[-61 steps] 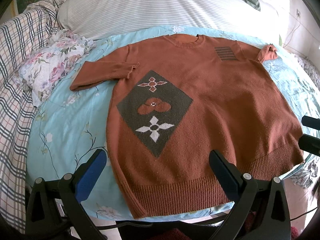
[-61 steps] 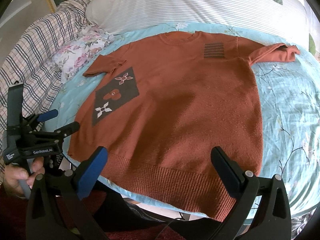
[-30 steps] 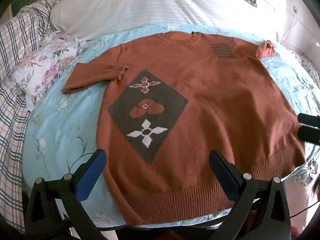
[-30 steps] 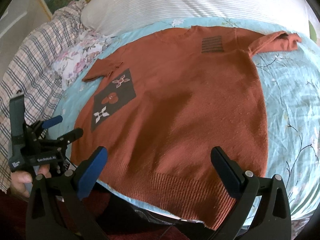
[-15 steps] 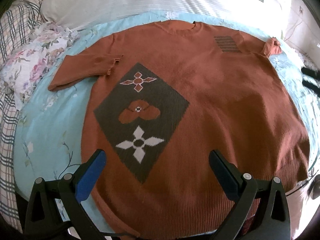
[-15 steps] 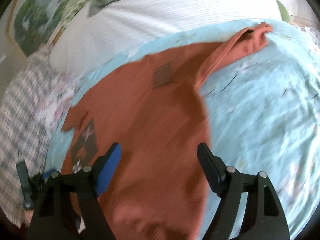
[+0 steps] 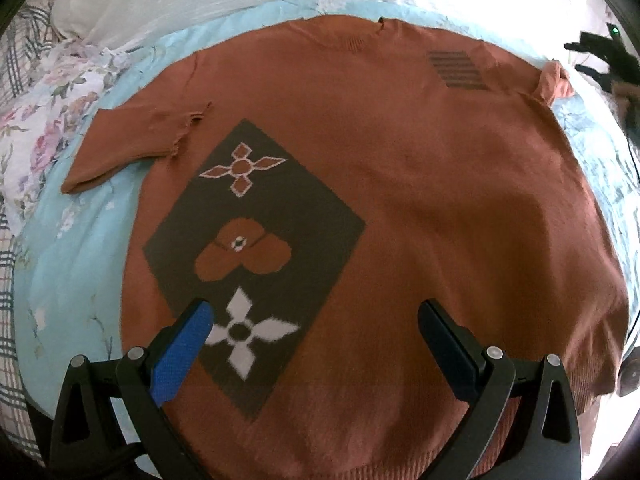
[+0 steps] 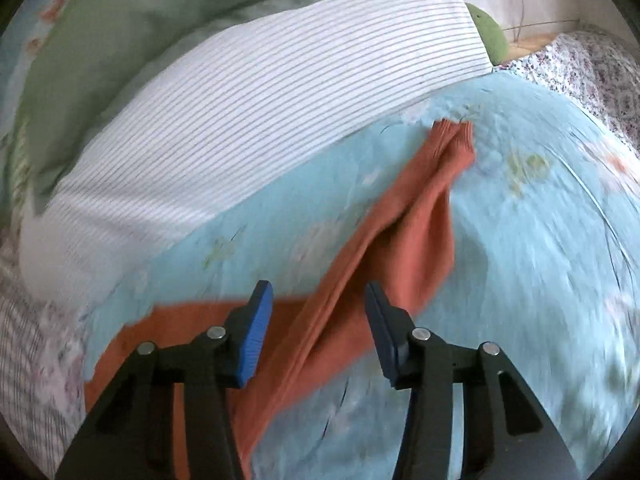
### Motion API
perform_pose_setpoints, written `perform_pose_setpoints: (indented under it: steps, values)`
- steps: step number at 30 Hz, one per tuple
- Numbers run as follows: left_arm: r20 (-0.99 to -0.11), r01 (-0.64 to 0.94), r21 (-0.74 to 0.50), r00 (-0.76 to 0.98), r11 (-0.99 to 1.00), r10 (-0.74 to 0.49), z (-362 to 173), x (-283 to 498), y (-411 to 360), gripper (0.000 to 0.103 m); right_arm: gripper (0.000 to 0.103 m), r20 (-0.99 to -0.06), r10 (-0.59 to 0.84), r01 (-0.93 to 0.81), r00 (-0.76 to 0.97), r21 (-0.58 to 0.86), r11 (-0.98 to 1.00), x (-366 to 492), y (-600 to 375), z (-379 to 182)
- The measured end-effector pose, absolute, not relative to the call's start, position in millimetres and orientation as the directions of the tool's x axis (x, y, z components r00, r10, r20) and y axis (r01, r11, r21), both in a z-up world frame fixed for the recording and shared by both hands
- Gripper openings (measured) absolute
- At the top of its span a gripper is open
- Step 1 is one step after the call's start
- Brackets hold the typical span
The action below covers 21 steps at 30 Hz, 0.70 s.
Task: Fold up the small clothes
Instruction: 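Grasp the sweater's short sleeve cuff with the right gripper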
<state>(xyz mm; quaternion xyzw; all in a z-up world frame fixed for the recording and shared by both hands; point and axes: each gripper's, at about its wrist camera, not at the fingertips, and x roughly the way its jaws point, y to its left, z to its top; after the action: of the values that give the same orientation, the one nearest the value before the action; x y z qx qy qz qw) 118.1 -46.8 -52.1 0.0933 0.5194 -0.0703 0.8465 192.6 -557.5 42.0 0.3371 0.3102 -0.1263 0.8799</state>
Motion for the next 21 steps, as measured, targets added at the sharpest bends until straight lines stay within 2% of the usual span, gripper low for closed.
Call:
perform_pose_setpoints:
  steps: [7, 12, 14, 15, 21]
  values:
    - [-0.909, 0.228, 0.085, 0.416, 0.97, -0.018, -62.7, 141.1, -57.2, 0.102, 0.049, -0.714, -0.14, 0.594, 0.685, 0.437, 0.676, 241.2, -621.8, 19.8]
    - [-0.926, 0.232, 0.083, 0.378, 0.969, -0.011, -78.8, 153.9, -63.9, 0.102, 0.049, -0.751, -0.113, 0.601, 0.651, 0.419, 0.68, 264.5, -638.2, -4.5]
    - [-0.929, 0.235, 0.069, 0.369, 0.97, -0.023, -80.4, 158.2, -66.2, 0.102, 0.027, -0.744, -0.116, 0.58, 0.658, 0.402, 0.709, 268.8, -631.6, -5.6]
    - [-0.929, 0.237, 0.068, 0.37, 0.969, -0.025, -79.9, 158.9, -66.5, 0.102, 0.008, -0.729, -0.097, 0.558, 0.677, 0.423, 0.713, 268.0, -627.2, -4.8]
    - [-0.913, 0.236, 0.044, 0.405, 0.971, -0.057, -67.3, 157.6, -64.7, 0.102, 0.007, -0.633, 0.046, 0.38, 0.773, 0.519, 0.766, 250.7, -567.7, 16.9]
